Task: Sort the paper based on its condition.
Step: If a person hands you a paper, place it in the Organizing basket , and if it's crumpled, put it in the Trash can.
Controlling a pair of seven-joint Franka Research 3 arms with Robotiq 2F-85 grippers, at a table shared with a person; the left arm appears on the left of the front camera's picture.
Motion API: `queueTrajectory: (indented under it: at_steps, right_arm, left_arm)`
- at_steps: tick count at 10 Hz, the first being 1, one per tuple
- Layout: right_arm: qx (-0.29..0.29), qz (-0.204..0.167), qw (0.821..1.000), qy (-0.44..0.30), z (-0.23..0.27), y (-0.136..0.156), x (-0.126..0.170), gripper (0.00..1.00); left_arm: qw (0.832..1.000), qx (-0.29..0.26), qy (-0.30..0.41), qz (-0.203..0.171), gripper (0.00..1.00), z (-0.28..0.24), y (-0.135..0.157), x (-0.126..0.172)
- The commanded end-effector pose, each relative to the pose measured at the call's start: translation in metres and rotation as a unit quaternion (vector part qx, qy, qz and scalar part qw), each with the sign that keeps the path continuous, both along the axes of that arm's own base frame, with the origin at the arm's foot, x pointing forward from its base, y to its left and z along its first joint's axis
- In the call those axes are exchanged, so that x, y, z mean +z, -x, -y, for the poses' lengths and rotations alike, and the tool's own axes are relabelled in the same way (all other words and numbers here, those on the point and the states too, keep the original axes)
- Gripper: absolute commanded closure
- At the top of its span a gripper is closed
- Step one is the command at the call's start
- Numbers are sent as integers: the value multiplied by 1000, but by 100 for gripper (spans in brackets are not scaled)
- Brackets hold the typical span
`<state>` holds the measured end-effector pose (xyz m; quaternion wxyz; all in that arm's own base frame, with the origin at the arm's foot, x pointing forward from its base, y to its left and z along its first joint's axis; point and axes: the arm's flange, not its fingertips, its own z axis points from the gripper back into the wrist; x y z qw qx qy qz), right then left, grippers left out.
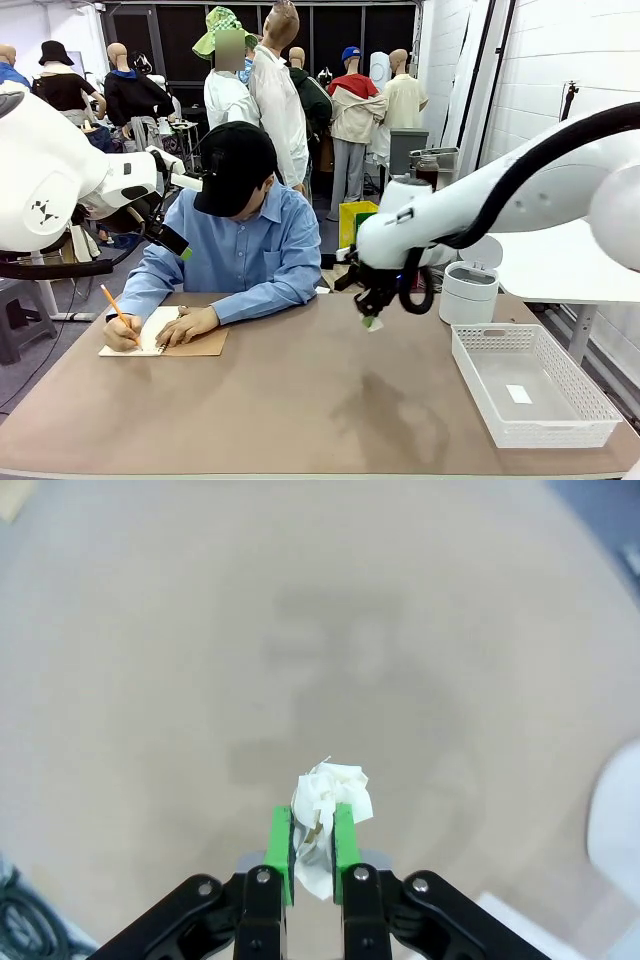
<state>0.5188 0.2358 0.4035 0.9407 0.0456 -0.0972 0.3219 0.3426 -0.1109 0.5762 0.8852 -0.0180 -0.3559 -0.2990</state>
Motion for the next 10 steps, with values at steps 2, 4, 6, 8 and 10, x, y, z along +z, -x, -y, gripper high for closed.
queueTrajectory:
  at_steps: [2,4,6,8,10]
  right_arm:
    - [-93,27,995,26,48,10,33,80]
    - [-133,33,990,25,75,3,51,80]
    - [-140,52,989,9,86,5,65,80]
    - [-125,39,991,9,86,-1,59,80]
    - [-125,39,991,9,86,-1,59,80]
  left_arm:
    - [1000,0,0,1,0,-1,0,1]
    - [1000,0,0,1,0,-1,0,1]
    - [1000,0,0,1,0,-1,0,1]
    - [1000,0,0,1,0,-1,0,1]
    - [1000,0,0,1,0,-1,0,1]
